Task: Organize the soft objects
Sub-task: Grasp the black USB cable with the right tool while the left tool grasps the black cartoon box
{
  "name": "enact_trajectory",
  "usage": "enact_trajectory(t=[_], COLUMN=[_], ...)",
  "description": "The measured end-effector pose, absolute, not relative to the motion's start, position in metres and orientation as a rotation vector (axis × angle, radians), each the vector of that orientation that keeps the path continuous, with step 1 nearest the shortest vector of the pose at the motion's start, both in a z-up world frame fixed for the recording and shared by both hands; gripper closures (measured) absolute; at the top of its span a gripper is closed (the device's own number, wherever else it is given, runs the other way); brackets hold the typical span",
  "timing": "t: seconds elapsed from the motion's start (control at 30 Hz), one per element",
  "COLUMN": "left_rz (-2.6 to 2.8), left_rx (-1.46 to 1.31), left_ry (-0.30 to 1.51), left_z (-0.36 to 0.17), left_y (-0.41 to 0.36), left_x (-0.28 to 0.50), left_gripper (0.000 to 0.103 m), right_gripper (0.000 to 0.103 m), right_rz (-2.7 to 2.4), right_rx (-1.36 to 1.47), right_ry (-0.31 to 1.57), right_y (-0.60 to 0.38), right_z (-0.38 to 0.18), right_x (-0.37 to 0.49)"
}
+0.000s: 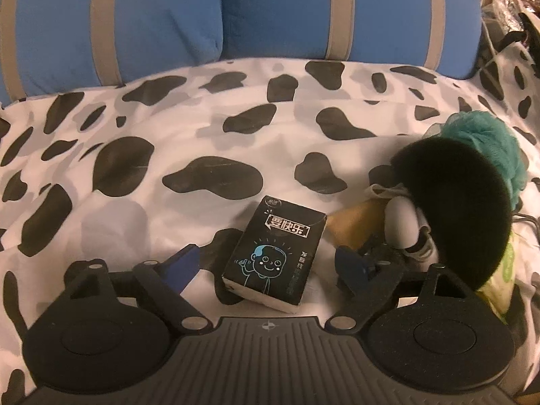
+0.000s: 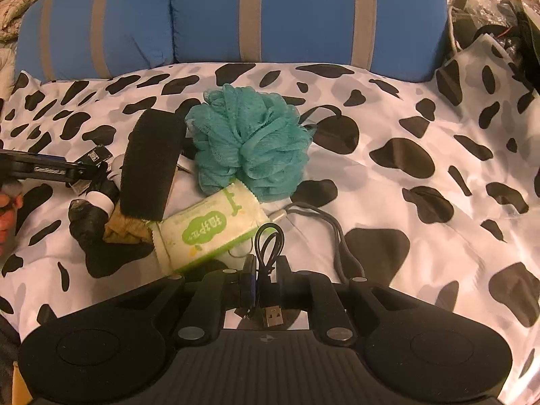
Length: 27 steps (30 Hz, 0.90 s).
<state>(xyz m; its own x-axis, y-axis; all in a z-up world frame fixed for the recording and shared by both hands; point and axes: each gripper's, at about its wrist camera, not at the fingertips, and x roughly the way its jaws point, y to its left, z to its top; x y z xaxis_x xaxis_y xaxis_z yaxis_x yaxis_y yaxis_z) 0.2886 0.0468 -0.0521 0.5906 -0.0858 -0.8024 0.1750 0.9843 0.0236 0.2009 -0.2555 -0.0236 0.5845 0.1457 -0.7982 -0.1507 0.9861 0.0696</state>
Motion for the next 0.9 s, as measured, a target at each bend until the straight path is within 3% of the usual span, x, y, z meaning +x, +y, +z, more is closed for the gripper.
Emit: enact_trajectory(t=[0.07, 0.2, 0.3, 0.9], left_rz=[-0.155, -0.148, -0.137, -0.114], left_rx=[0.108, 0.102, 0.111, 0.076], left_ry=[0.937, 0.974, 0.965, 0.890], left_z=[-0.056, -0.067, -0.066, -0.036], left_y=[0.046, 0.047, 0.045, 0.049], left_x=[0.292, 0.298, 0.295, 0.265], left_gripper=[0.020, 0.040, 0.048, 0.054], right_gripper=[0.089, 0.089, 0.089, 0.089], right_rz=[0.160, 0.143, 0.139, 0.132], right_rx=[-0.015, -0.026, -0.028, -0.024], right_ry=[0.932, 0.938, 0.938, 0.926], right_y=[-0.256, -0.258, -0.259, -0.260], right_z=[-0.023, -0.023, -0.023, -0.023], right_x=[0.198, 0.195, 0.196, 0.197])
